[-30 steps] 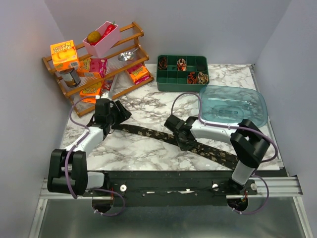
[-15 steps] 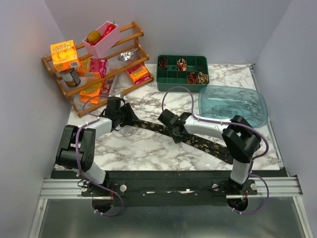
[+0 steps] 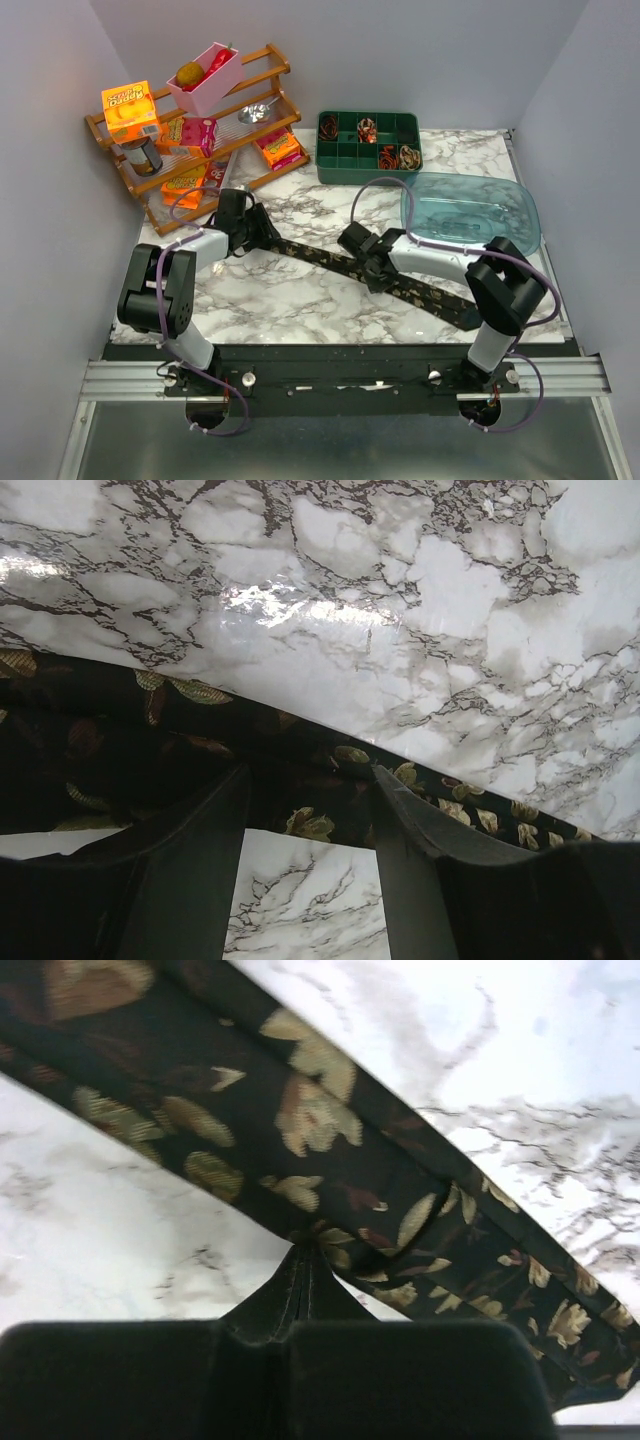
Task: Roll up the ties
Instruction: Flatten out the tie at the center of the board.
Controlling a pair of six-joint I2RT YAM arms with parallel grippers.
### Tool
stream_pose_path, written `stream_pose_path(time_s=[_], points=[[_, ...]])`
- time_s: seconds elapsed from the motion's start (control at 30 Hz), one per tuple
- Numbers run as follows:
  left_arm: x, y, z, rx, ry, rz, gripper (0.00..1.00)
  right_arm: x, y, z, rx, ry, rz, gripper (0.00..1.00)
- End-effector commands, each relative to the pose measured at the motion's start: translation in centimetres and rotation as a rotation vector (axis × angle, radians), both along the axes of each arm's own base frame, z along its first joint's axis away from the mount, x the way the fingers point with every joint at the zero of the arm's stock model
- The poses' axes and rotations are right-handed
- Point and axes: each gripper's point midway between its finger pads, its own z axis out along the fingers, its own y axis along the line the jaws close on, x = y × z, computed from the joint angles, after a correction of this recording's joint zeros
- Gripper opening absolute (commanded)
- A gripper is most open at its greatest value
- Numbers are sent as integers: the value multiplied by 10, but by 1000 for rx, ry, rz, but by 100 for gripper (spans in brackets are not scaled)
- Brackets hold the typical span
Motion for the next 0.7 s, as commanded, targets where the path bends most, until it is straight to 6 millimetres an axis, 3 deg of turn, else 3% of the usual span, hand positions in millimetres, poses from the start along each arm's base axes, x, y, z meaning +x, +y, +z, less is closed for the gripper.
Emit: stream_pose_path(time_s=[0.0, 0.23, 0.47, 0.67], points=[[-17, 12, -18, 49, 92, 32, 61, -7, -46, -17, -144, 89, -78, 1], [-26, 12, -21, 39, 112, 26, 62, 31, -64, -9, -166, 39, -126, 1], [-40, 7, -29, 1, 135, 18, 62, 44, -69, -9, -205, 10, -93, 1], [-45, 18, -25, 52, 129, 53, 62, 46, -64, -7, -175, 17, -66, 1]])
